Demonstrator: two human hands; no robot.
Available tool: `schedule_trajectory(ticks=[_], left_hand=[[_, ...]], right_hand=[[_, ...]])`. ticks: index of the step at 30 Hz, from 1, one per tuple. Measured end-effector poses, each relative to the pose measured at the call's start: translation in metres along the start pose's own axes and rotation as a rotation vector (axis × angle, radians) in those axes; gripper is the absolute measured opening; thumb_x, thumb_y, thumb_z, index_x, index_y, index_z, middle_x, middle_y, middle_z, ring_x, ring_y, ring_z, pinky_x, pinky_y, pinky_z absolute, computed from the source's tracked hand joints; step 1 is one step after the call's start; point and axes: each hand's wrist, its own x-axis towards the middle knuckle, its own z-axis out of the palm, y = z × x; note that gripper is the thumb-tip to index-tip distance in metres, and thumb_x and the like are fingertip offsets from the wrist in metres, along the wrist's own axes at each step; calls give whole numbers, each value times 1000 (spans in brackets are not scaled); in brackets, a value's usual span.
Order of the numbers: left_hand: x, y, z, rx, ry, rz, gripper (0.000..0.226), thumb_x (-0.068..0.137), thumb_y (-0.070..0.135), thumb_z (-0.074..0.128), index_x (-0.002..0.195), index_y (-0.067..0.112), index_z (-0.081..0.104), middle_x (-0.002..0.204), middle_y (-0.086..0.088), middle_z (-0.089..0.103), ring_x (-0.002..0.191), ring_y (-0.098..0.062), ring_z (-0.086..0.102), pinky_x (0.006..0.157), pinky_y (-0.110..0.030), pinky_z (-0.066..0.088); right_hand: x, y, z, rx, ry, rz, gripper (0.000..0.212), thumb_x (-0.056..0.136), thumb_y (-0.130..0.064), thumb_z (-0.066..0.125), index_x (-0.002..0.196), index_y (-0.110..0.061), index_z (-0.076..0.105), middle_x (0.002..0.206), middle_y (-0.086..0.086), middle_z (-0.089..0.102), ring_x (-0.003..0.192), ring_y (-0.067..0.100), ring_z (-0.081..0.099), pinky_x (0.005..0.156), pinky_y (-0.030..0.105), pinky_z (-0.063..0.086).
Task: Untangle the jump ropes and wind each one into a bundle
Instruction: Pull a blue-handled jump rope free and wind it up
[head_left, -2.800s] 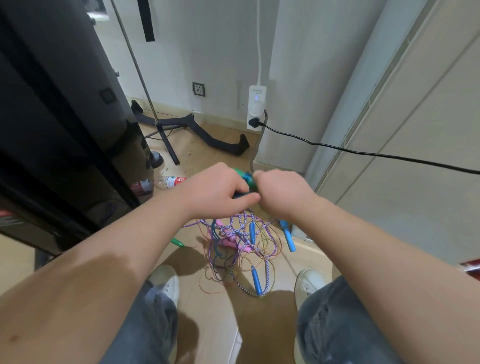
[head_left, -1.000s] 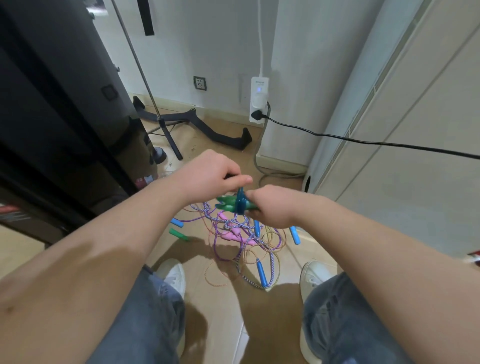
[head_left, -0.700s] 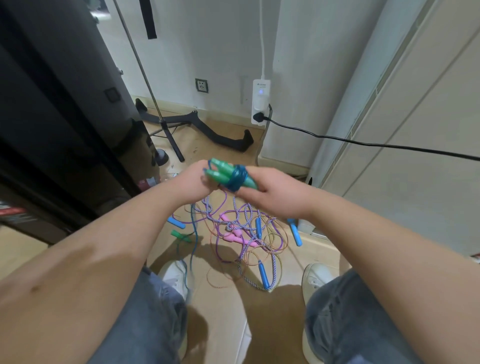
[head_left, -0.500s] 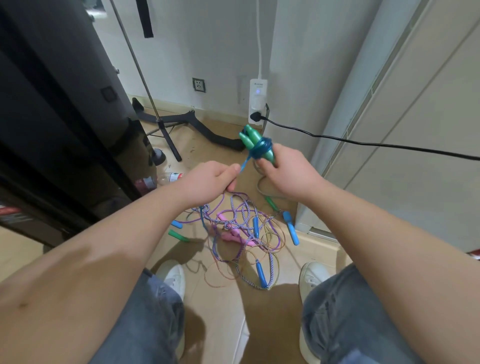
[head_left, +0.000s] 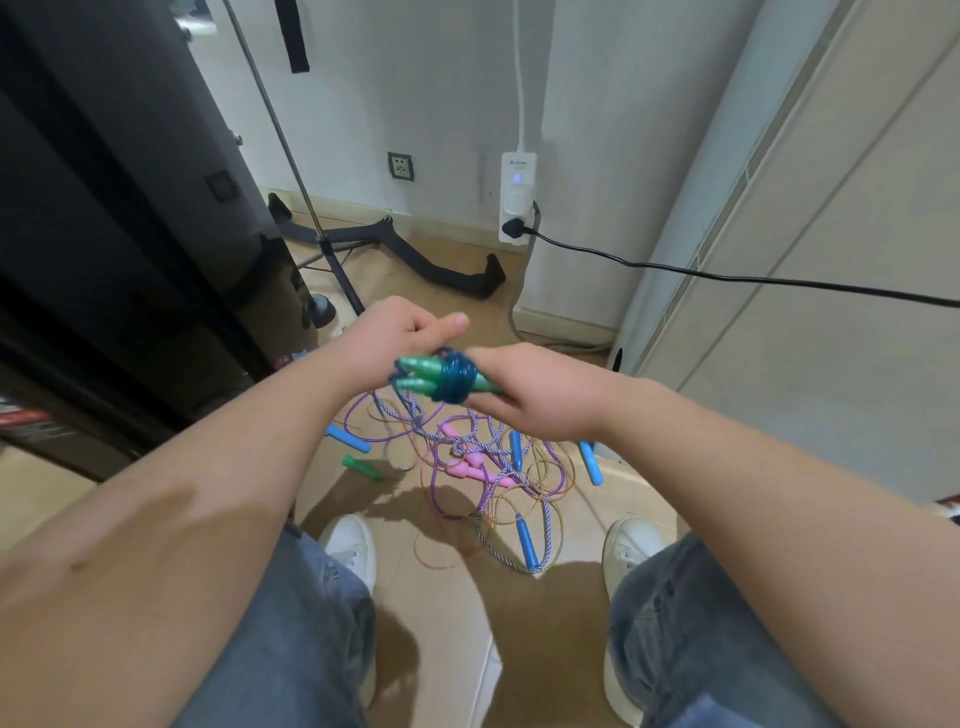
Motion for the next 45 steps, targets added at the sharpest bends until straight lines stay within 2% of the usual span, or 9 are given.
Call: schedule_trajectory(ticks=[4,7,11,18,24,31,35,39,45], left_hand=[[0,1,11,-3,-78,-138,40,103,25,44,68,10,54,62,-3,48,52,-19,38,51,-26,33],[-6,7,17,-38,-48,-100,54,104,46,32,67,18,58,56,5,49,51,-18,42,54,-27,36],[-17,31,17,151,-118,154,48,102,45,40,70,22,67,56,4,55,49,-7,46,56,-25,41],[-11,11,7,301,-66,210,55,93,56,56,57,15,59,49,-3,47,46,-10,39,51,-27,36],[-8,-10,9,152,-55,-43,44,103,36,46,73,8,62,61,1,52,57,-16,48,58,-28,41],[-11,12,20,66,3,40,51,103,47,37,66,20,59,52,8,49,41,-5,38,49,-25,33],[-17,22,24,356,-143,244,44,100,48,45,74,20,65,62,3,62,57,-13,54,55,-30,42],[-14,20,13,560,-32,341,51,97,57,46,65,20,59,57,0,56,56,-9,51,57,-35,47],[-10,-3,7,401,-35,125,59,99,56,42,57,17,56,54,-1,56,49,-15,46,58,-33,45]], right_hand=[[4,0,-3,112,311,152,22,102,-33,50,116,-17,54,90,-2,63,78,18,60,69,33,47],[9,14,-11,83,470,458,25,102,-36,48,109,-12,52,92,8,63,82,32,59,66,35,41],[5,29,-4,-320,159,687,21,100,-33,47,110,-14,48,99,10,60,79,33,52,68,36,42],[-2,20,27,-308,-356,231,22,102,-39,48,111,-18,52,78,-2,54,75,28,56,67,38,45],[-2,-4,11,130,31,55,18,102,-31,51,117,-20,55,91,-7,61,77,12,57,68,19,44],[12,22,-4,60,431,575,22,102,-38,49,100,-16,48,93,7,58,86,30,55,68,32,36],[9,34,8,-306,98,690,18,97,-31,53,105,-15,50,93,8,60,78,31,55,68,35,44],[4,27,23,-343,-250,430,23,101,-34,49,114,-16,53,89,5,61,76,28,57,69,36,48],[1,2,25,-125,-223,64,24,103,-40,49,103,-16,51,76,-3,56,66,17,54,65,34,44]])
